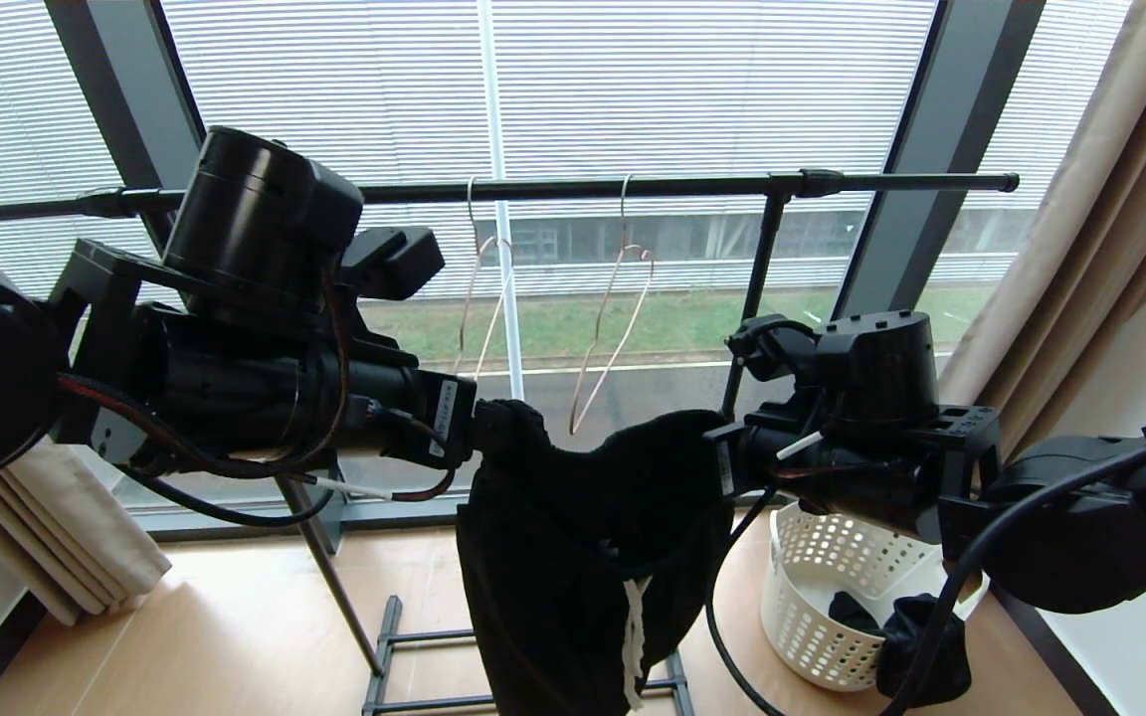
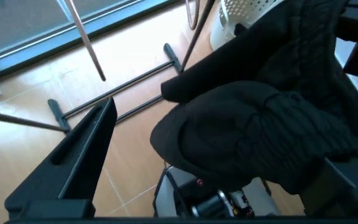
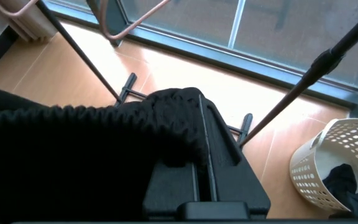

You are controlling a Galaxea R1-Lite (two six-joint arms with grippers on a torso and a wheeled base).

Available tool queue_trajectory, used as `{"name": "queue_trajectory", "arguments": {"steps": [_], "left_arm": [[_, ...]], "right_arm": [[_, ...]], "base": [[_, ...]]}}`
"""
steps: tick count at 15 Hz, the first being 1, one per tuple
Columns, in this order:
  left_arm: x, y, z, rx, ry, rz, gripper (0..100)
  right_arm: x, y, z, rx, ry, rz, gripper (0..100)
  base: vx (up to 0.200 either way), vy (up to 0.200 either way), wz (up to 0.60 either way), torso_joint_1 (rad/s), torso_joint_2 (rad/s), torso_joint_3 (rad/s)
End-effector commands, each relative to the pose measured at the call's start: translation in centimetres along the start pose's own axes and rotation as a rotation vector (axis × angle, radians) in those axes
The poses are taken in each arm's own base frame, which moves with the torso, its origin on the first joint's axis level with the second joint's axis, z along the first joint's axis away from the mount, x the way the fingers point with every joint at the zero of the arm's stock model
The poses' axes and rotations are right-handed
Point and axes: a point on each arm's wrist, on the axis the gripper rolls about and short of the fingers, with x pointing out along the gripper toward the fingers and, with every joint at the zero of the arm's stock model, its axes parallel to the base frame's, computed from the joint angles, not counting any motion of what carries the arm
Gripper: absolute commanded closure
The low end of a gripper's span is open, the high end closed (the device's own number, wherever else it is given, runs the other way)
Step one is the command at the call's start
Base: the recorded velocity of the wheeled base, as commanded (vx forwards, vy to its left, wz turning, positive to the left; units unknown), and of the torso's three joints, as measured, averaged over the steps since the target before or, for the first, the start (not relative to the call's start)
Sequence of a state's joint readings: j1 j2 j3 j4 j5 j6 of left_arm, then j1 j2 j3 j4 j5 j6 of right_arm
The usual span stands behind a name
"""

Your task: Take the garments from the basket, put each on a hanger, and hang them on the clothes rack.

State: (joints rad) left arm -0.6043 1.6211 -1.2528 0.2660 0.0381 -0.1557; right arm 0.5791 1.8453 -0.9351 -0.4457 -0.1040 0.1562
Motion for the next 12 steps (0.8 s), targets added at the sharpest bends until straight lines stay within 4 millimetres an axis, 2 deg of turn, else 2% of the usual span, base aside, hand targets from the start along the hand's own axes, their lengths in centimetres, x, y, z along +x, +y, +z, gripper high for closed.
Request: {"name": "queue_trajectory", "arguments": {"steps": [1,4,7,10,12], "left_arm": [[-0.3,1.2,0.6,-0.033,-0.011,-0.055,0],[-1.5,4.1,1.4,-0.118,-0.028,-0.240,0],[-1.4,5.4,1.4,-0.158,-0.026,-0.243,0],[-0.4,5.6,1.8,-0.169,-0.020,-0.223,0],[1.4,5.9,2.2,-0.173,-0.009,-0.133,0]], "right_arm": [[0.1,-0.7,0.4,0.010,-0.012,-0.020,100],[0.2,-0.8,0.5,0.011,-0.015,-0.026,100],[0.1,-1.0,0.7,0.015,-0.023,-0.031,100],[-0.2,-1.4,1.0,0.021,-0.033,-0.040,100],[-0.4,-1.4,1.1,0.021,-0.036,-0.039,100]], "base": [[0.000,0.000,0.00,0.000,0.00,0.000],[0.000,0.000,0.00,0.000,0.00,0.000],[0.000,0.000,0.00,0.000,0.00,0.000],[0.000,0.000,0.00,0.000,0.00,0.000],[0.000,0.000,0.00,0.000,0.00,0.000]]}}
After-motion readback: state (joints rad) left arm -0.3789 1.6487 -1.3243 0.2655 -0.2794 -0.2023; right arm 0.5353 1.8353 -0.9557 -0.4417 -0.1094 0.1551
